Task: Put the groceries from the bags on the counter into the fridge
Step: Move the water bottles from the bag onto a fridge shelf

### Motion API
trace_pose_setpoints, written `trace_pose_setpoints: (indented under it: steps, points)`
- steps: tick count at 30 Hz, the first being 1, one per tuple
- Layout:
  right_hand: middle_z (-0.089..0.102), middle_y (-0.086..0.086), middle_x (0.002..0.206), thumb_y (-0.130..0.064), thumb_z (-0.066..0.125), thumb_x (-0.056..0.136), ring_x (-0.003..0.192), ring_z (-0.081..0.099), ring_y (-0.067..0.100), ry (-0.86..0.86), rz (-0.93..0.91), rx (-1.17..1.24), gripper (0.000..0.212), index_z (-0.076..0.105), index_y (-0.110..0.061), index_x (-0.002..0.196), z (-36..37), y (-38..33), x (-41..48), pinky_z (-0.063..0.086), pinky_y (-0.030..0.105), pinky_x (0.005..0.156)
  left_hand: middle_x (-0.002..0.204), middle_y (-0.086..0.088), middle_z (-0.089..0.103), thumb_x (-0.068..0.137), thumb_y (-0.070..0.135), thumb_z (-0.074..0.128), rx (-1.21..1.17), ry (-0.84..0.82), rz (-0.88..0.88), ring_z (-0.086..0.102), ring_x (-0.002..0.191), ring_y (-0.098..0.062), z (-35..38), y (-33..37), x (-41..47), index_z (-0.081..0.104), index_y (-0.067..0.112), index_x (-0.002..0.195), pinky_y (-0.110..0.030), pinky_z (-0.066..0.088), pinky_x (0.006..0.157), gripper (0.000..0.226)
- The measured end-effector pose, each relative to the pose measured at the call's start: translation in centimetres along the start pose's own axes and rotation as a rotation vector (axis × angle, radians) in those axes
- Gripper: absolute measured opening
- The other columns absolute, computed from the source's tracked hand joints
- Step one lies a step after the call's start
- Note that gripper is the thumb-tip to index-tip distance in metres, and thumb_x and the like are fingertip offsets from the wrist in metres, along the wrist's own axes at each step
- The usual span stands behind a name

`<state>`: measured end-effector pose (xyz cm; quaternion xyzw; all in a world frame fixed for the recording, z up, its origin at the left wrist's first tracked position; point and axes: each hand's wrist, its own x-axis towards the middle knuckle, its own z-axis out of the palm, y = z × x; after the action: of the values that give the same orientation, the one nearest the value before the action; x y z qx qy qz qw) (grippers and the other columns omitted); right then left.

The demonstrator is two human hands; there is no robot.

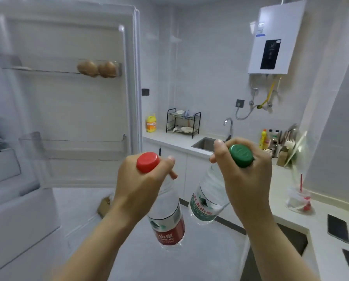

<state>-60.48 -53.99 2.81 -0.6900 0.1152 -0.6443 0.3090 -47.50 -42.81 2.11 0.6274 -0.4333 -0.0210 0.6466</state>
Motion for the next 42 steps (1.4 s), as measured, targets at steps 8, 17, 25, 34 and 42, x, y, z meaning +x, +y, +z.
trace_pose_setpoints:
  steps: [8, 17, 25, 34, 42]
  points:
    - [0.061, 0.012, 0.056, -0.035, 0.061, 0.082, 0.052, 0.058, 0.022, -0.076, -0.020, 0.199, 0.037, 0.060, -0.004, 0.063, 14.0, -2.8, -0.9, 0.048, 0.029, 0.052, 0.063, -0.002, 0.070, 0.074, 0.040, 0.059, 0.131, 0.203, -0.014, 0.064, 0.071, -0.018, -13.3, -1.5, 1.5, 0.070, 0.015, 0.054, -0.037, 0.050, 0.073, 0.034]
    - [0.059, 0.016, 0.055, -0.035, 0.060, 0.083, 0.052, 0.056, 0.028, -0.225, 0.013, 0.390, 0.043, 0.056, 0.001, 0.060, 27.4, -5.0, -3.4, 0.046, 0.035, 0.051, 0.063, -0.002, 0.070, 0.073, 0.041, 0.059, 0.261, 0.395, -0.089, 0.063, 0.071, -0.020, -24.9, -4.6, 1.8, 0.070, 0.015, 0.053, -0.044, 0.051, 0.077, 0.034]
    - [0.058, 0.020, 0.055, -0.035, 0.061, 0.081, 0.053, 0.054, 0.034, -0.340, 0.015, 0.556, 0.043, 0.056, 0.003, 0.060, 37.0, -4.4, -2.9, 0.043, 0.042, 0.052, 0.055, -0.010, 0.063, 0.072, 0.037, 0.061, 0.329, 0.586, -0.124, 0.060, 0.065, -0.029, -30.1, -7.6, 4.4, 0.065, 0.018, 0.045, -0.048, 0.050, 0.070, 0.034]
    - [0.059, 0.016, 0.055, -0.034, 0.061, 0.081, 0.053, 0.055, 0.029, -0.458, 0.035, 0.736, 0.039, 0.057, -0.002, 0.059, 45.0, -1.9, -1.4, 0.043, 0.035, 0.053, 0.051, 0.006, 0.063, 0.070, 0.037, 0.061, 0.421, 0.790, -0.148, 0.054, 0.058, -0.004, -33.2, -10.4, 7.7, 0.070, 0.011, 0.051, -0.027, 0.042, 0.067, 0.033]
    - [0.057, 0.018, 0.054, -0.032, 0.060, 0.080, 0.053, 0.052, 0.030, -0.546, 0.074, 0.793, 0.039, 0.056, 0.000, 0.058, 51.7, -0.8, -2.4, 0.041, 0.035, 0.054, 0.060, -0.002, 0.069, 0.070, 0.037, 0.061, 0.463, 0.876, -0.202, 0.062, 0.067, -0.017, -37.1, -13.9, 9.0, 0.070, 0.012, 0.051, -0.039, 0.050, 0.073, 0.033]
